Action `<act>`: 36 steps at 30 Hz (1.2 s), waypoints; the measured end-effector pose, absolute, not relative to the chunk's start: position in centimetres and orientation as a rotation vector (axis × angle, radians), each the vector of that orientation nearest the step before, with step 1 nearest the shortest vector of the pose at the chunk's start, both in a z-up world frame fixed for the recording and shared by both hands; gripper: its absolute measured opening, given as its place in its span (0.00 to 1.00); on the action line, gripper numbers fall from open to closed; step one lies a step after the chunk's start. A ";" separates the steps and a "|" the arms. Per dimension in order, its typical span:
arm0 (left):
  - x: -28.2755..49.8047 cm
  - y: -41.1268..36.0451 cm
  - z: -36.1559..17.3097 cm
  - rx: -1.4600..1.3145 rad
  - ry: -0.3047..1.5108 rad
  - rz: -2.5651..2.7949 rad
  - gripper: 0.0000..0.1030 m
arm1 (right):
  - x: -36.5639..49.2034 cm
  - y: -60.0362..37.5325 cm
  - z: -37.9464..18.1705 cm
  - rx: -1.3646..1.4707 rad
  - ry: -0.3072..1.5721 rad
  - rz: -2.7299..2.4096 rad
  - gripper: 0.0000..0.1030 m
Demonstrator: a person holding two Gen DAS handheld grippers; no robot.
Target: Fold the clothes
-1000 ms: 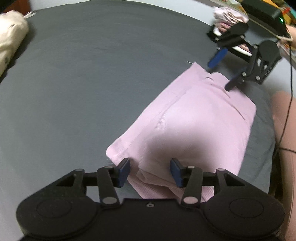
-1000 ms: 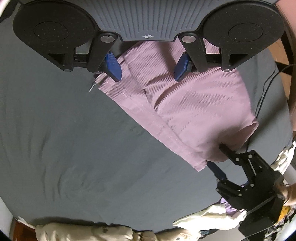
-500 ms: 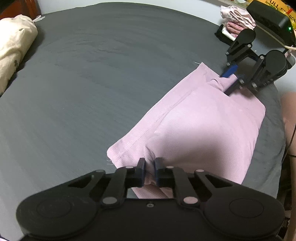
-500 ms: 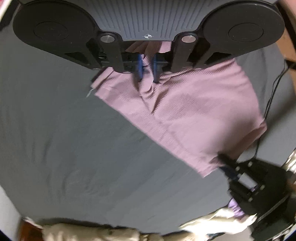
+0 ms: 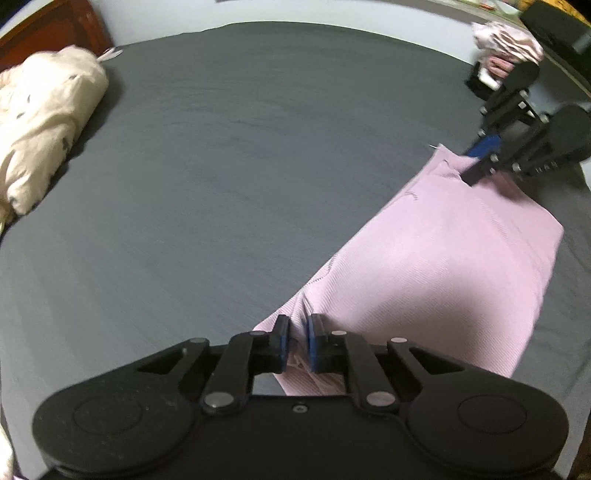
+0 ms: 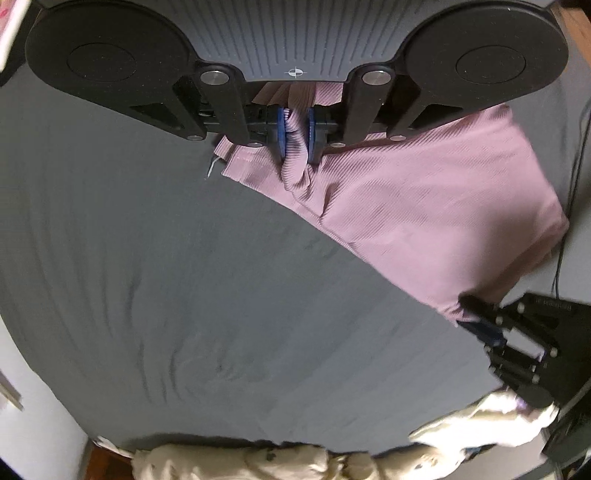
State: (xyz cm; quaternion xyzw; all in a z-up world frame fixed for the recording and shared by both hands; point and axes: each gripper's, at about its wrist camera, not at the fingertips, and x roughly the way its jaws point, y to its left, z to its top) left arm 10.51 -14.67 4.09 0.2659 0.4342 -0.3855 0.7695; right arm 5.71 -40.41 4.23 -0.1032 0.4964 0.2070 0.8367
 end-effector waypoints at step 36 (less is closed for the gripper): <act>-2.2 -8.0 2.7 0.323 0.894 -0.743 0.07 | -6.3 -44.3 3.2 0.313 0.987 0.188 0.08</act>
